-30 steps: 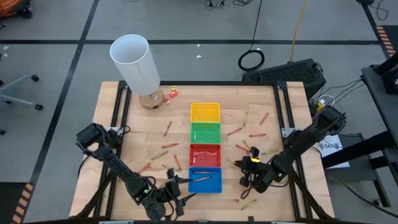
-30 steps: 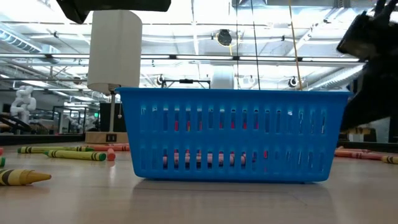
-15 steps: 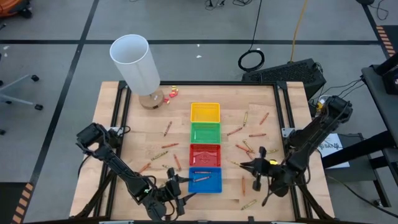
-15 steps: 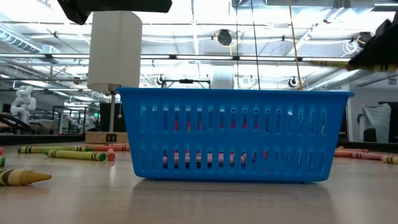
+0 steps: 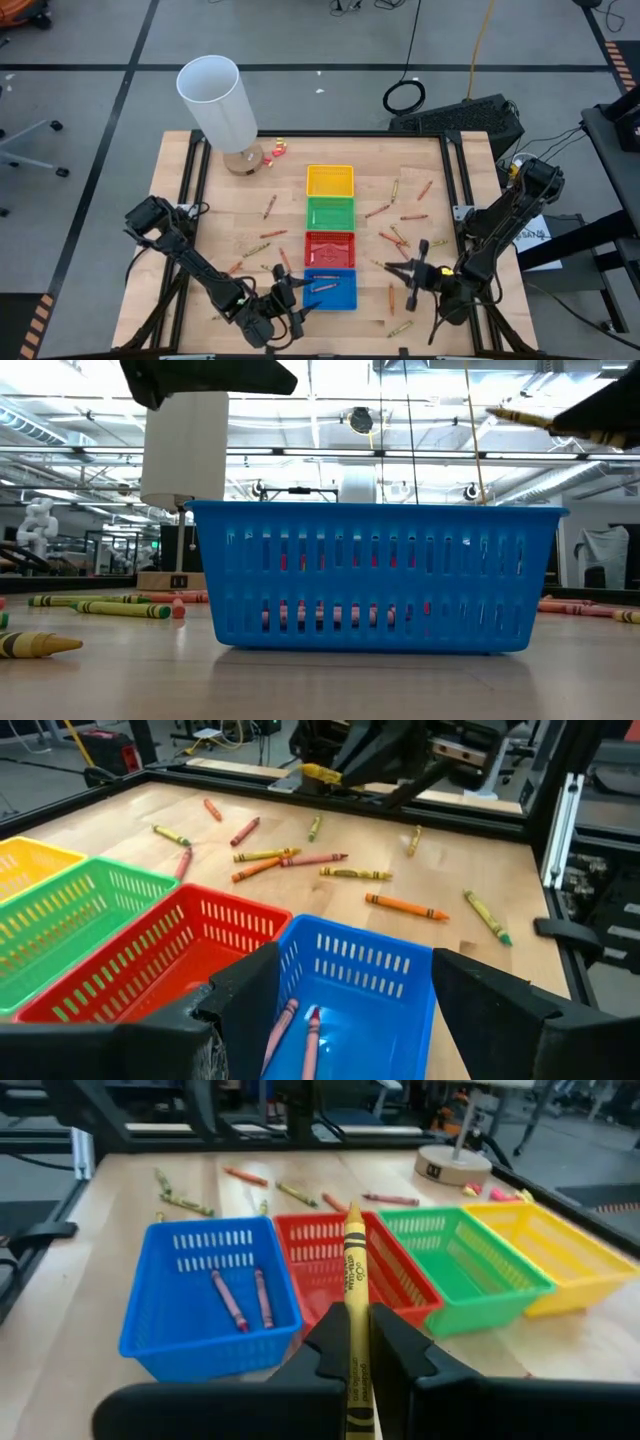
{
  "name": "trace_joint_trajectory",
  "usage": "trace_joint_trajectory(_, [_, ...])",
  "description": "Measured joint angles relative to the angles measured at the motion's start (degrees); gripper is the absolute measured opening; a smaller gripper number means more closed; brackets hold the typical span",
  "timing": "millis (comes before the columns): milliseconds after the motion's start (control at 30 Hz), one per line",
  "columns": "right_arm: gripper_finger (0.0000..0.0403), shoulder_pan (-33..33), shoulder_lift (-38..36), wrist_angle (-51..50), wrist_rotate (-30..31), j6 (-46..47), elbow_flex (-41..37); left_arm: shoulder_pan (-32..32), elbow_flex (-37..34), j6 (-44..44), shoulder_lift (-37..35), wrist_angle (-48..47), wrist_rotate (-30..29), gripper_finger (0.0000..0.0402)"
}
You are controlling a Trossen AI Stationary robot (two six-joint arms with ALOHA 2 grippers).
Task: Sort crayons
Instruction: Put the yellow crayon into the red bin
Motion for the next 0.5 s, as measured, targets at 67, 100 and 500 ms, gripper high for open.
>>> trace_joint_trajectory(67, [0.0004,0.0,0.0,1.5,0.0,-2.7,0.0,0.1,0.0,0.0,0.0,0.6,0.0,0.0263])
trace_joint_trajectory(100, [0.0004,0.0,0.0,2.2,0.0,-3.9,0.0,0.1,0.0,0.0,0.0,0.8,0.0,0.0263])
trace_joint_trajectory(500, [0.0004,0.0,3.0,5.0,0.1,-9.5,0.0,0.4,0.0,-0.1,0.0,3.6,0.0,0.0263])
